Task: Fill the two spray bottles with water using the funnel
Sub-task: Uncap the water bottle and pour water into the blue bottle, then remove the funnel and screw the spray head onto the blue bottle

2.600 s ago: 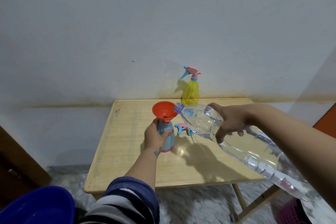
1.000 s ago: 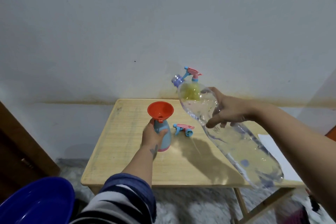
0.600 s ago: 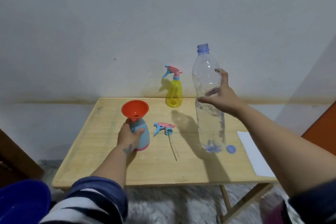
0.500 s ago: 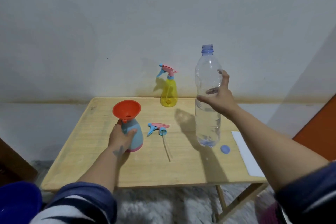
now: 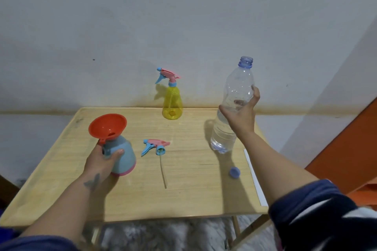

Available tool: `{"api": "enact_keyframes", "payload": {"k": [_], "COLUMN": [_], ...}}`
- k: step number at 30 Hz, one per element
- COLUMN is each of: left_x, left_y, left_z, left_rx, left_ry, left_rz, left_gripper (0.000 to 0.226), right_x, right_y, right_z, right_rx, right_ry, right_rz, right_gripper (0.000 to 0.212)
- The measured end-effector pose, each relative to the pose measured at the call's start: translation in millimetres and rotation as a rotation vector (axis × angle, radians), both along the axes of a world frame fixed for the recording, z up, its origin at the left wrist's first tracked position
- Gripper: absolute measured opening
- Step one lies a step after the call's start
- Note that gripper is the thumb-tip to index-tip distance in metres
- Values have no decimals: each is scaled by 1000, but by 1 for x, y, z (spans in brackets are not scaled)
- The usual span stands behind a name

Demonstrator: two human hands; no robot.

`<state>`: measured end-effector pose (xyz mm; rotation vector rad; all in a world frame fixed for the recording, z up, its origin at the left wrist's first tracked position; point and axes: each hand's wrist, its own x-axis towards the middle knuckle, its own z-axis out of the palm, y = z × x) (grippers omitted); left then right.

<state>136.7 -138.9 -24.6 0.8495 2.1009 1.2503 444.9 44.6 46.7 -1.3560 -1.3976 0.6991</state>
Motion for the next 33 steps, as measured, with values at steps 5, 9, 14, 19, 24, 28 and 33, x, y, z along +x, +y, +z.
{"api": "enact_keyframes", "payload": {"k": [5,9,14,19,24,28,33], "left_x": [-3,-4,-7,-8,-16,-29,-39], "left_y": [0,-1,-3,-8,-12,-12,-11], "left_z": [-1,-1,-2,5,7,1,-6], "left_rx": [-12,-24,-23,-9,4,24,28], "left_ry": [-15,-12,11,44,77,120,167], "left_rz": [-6,-15,-34,-97,-178,-231,-280], "left_gripper": [56,57,59,59,56,53,62], "right_x": [5,6,11,13,-11,-54,-142], "right_y": [5,5,-1,-32,-73,-110,-147], "right_z": [-2,-3,-4,-18,-45,-46,-20], "right_rx": [3,6,-115,-261,-500,-667,-469], "right_ry": [-6,-30,10,-123,-204,-414,-389], "right_rz": [62,101,118,60,6,237,529], "right_gripper": [106,121,137,143,123,87,77]}}
